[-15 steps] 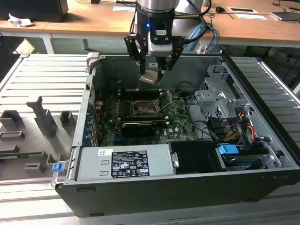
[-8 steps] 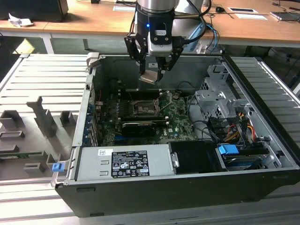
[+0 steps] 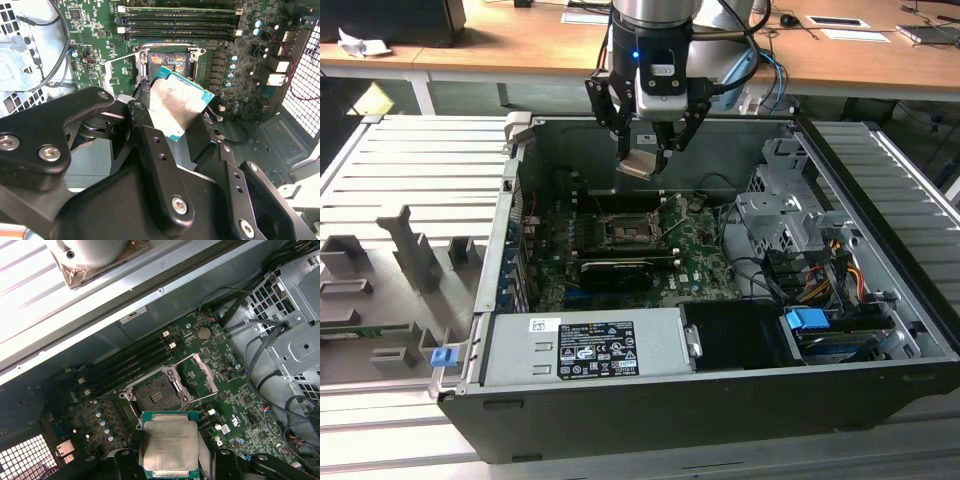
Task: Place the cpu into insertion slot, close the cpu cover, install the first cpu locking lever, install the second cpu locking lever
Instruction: 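Place the cpu into insertion slot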
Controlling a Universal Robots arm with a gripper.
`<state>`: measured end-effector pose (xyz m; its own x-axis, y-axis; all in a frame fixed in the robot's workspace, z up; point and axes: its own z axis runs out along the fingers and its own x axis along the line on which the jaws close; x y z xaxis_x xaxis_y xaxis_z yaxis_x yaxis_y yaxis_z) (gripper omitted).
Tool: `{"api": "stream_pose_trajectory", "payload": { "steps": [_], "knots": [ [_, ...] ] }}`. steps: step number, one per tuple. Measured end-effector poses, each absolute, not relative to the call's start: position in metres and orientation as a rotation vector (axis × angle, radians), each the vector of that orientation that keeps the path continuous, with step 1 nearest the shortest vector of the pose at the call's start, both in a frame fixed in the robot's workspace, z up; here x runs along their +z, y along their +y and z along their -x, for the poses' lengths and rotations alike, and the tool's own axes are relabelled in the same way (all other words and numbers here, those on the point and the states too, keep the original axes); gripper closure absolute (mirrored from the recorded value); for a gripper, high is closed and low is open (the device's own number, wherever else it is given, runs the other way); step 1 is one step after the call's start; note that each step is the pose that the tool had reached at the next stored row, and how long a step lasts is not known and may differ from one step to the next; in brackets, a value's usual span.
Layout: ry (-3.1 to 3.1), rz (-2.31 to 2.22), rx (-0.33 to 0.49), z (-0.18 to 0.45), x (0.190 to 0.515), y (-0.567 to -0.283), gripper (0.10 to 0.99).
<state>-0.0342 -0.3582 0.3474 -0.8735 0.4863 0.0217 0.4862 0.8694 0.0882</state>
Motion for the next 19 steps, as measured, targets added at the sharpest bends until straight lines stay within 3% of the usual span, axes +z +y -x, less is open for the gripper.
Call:
{"api": "stream_pose_trajectory", "payload": {
  "steps": [19],
  "knots": [
    [3.008,-0.882,0.143,0.0343,0.3472,-0.3582,0.561]
  ]
}}
